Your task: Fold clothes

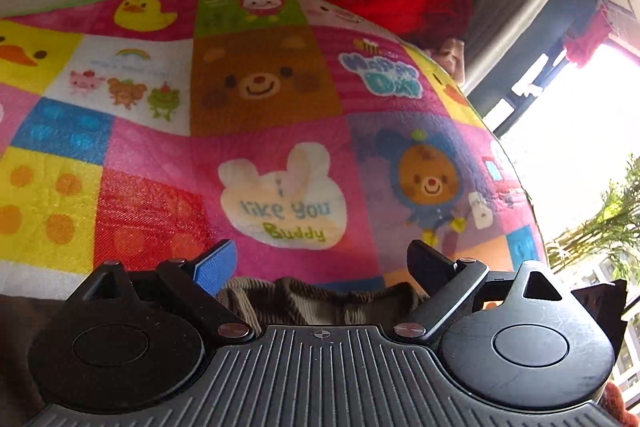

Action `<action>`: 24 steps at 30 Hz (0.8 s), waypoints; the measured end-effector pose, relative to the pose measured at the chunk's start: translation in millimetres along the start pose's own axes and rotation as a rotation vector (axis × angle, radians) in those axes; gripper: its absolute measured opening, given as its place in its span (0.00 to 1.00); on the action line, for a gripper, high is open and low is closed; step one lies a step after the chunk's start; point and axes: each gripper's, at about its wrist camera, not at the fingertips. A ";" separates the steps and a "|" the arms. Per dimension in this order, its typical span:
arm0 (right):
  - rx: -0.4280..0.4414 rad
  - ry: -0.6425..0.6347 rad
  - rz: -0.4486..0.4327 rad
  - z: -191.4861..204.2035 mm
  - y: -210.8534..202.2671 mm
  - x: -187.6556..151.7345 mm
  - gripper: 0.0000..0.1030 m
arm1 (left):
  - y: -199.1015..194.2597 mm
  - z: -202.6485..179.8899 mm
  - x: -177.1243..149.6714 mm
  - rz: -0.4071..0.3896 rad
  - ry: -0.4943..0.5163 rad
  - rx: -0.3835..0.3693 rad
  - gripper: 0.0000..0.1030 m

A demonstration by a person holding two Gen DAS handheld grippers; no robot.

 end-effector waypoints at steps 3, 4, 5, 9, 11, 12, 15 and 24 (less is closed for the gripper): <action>-0.022 -0.111 0.012 7.9 -35.6 -23.0 0.61 | -44.5 -10.8 -30.6 0.078 0.086 -0.096 0.96; -0.029 -0.147 0.016 10.5 -47.6 -30.9 0.62 | -59.2 -13.6 -43.4 0.113 0.113 -0.129 0.97; -0.035 -0.183 0.021 13.1 -59.6 -38.7 0.63 | -72.9 -16.1 -54.5 0.137 0.143 -0.146 0.97; -0.063 -0.328 0.038 23.6 -107.6 -70.2 0.67 | -122.0 -25.3 -90.1 0.168 0.277 -0.127 0.97; -0.077 -0.400 0.047 28.8 -131.5 -86.0 0.67 | -146.6 -29.9 -107.9 0.183 0.344 -0.118 0.97; -0.084 -0.436 0.051 31.4 -143.5 -93.8 0.69 | -158.8 -32.2 -116.8 0.191 0.378 -0.113 0.97; -0.105 -0.545 0.064 39.3 -179.5 -117.5 0.79 | -194.7 -38.8 -141.8 0.212 0.476 -0.096 0.98; -0.039 -0.490 0.000 63.3 -198.4 -143.7 0.82 | -295.4 -51.7 -198.7 0.202 0.721 0.009 0.99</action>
Point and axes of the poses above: each gripper's, at about its wrist camera, not at the fingertips, and y roughly the way its jaws point, z to its left, x to its top, and after that the axes turned 15 degrees about -z, right-handed
